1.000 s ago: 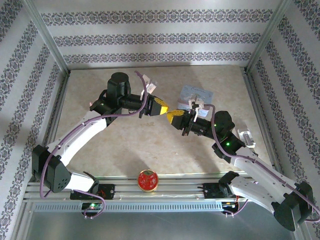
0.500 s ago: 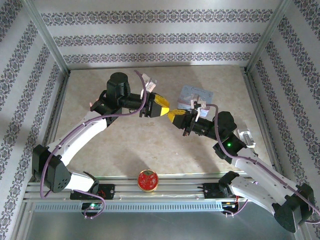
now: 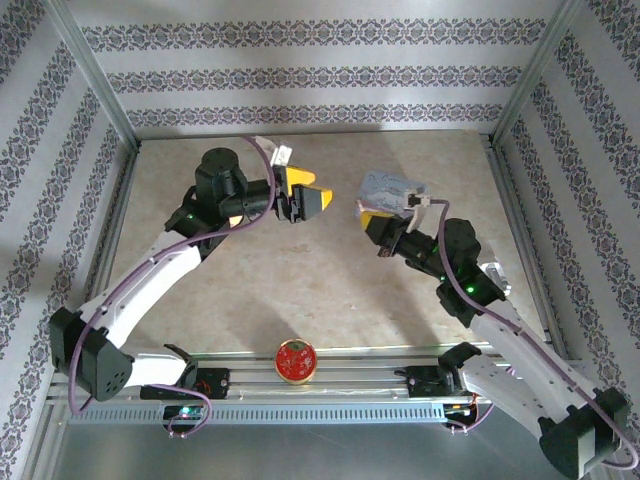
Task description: Unlock a padlock with a key
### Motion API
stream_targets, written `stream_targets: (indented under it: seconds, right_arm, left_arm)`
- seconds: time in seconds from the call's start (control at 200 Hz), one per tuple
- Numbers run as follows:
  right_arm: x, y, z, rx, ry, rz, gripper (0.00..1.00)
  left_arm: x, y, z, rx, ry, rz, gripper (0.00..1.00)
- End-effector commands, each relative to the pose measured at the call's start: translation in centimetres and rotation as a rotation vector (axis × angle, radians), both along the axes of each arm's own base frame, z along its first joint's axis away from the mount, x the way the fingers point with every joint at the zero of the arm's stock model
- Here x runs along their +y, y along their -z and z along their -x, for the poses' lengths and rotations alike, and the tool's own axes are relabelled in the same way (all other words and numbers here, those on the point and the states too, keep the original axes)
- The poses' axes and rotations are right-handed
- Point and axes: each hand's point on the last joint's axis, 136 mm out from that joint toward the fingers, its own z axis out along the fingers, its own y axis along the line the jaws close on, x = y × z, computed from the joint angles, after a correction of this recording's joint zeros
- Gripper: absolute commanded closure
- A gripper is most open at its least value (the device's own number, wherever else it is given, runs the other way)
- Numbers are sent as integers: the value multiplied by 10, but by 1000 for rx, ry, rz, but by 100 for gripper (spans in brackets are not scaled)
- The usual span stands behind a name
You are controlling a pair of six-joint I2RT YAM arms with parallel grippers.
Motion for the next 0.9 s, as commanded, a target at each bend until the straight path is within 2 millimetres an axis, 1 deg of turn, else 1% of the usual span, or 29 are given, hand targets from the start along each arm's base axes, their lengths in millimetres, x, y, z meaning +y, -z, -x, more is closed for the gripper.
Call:
stream_targets:
  seconds: [0.0,0.085,0.17,0.285,0.365,0.445,0.5,0.58,0.645,0.71,0.82,0.895]
  right_arm:
    - [-45,40,-16,187,211,65,100]
    - [-79,63,-24,265,364,124,100]
    - [-113,83,-29,326,504,185,100]
    - [-152,103,-40,382,648,213,100]
    - [-176,113,-49,404,733,229,100]
    - [-199,124,-58,419,826,289,100]
    - [-211,131,-63,425,869,333,100]
    - [-226,144,-69,447,928,391,100]
    - [-235,155,-73,466,957,408,100]
    - [-243,166,-77,494,978,411,100]
    - [-248,181,-85,539,967,418,100]
    - [-249,188,-92,563,951,428,100]
  left_arm:
    - [37,22,-44,36,-327,-110,1]
    - [40,44,-61,100,-393,-145,1]
    - [34,67,-78,164,-420,-153,1]
    - [15,91,-99,210,-407,-129,1]
    - [-3,107,-114,230,-387,-133,1]
    - [-22,124,-126,262,-351,-143,1]
    - [-34,134,-132,289,-325,-140,1]
    - [-45,147,-142,313,-320,-125,1]
    - [-55,161,-152,333,-318,-116,1]
    - [-65,178,-160,375,-301,-117,1]
    - [-84,201,-170,424,-255,-113,1]
    - [-97,211,-177,452,-222,-100,1]
